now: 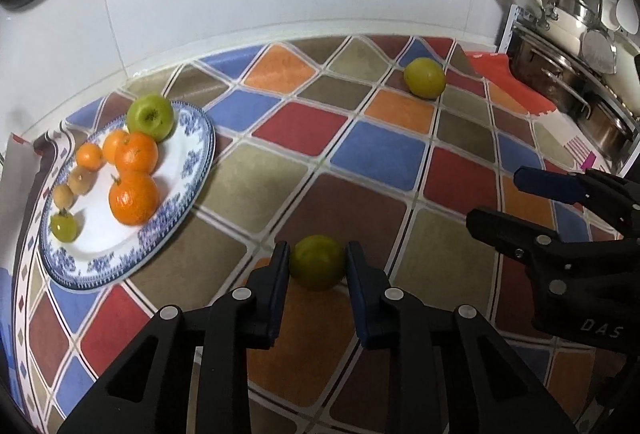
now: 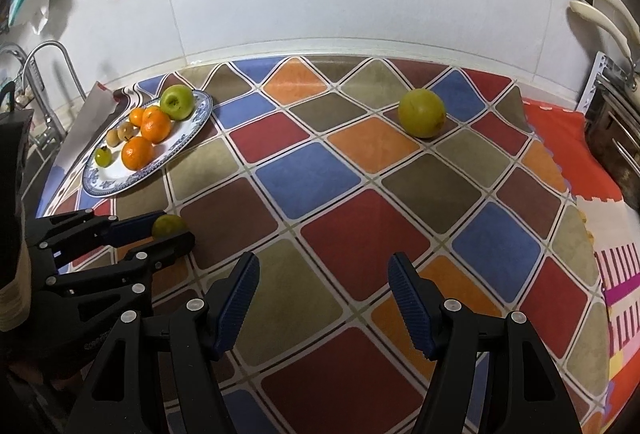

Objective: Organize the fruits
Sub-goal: 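Grasp the green apple with the left tool while the right tool grasps the large yellow fruit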

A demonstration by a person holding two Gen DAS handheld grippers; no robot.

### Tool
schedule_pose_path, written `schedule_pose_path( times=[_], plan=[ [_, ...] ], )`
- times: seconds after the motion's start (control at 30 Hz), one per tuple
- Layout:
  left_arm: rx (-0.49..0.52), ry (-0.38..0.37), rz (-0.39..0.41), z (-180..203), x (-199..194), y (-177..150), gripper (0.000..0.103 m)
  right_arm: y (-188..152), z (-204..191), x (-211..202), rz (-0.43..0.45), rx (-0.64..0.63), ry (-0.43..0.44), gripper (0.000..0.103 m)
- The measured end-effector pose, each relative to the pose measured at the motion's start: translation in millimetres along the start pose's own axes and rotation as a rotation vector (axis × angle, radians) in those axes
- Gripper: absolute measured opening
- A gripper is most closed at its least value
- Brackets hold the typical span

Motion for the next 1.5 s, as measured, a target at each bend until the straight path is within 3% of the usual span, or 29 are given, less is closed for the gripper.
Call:
schedule_pose_path(
  times=[0.33, 0.57, 1.03, 1.5],
  plan=[
    [0.028, 0.007, 0.069, 5.8, 5.8, 44.5, 0.028, 34.9, 24.7, 5.1, 0.068, -0.021, -0.053, 0.067],
    [0.024, 0.002, 0.075, 11.9, 20.7, 68.3, 0.028, 67.3, 49.5, 15.3, 0.117, -0.019, -0.073, 0.067],
    [0.02, 0.027, 0.06, 17.3, 62.9, 103.7, 0.028, 97.3, 91.2, 72.3, 0.063, 0.044, -0.074, 0.067],
    [0.017, 0.041, 0.04, 13.2, 90.6, 115.3, 0.028, 108.4, 103.6, 106.0, 0.048, 0.039, -0.101, 0.067]
  ],
)
Point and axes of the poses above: each gripper's, at about its wrist camera, not at the fingertips, and x roughly the way its jaws point, z to its right, y to its top, the point moved 9 cm from there along x, roughly the way its jaws point
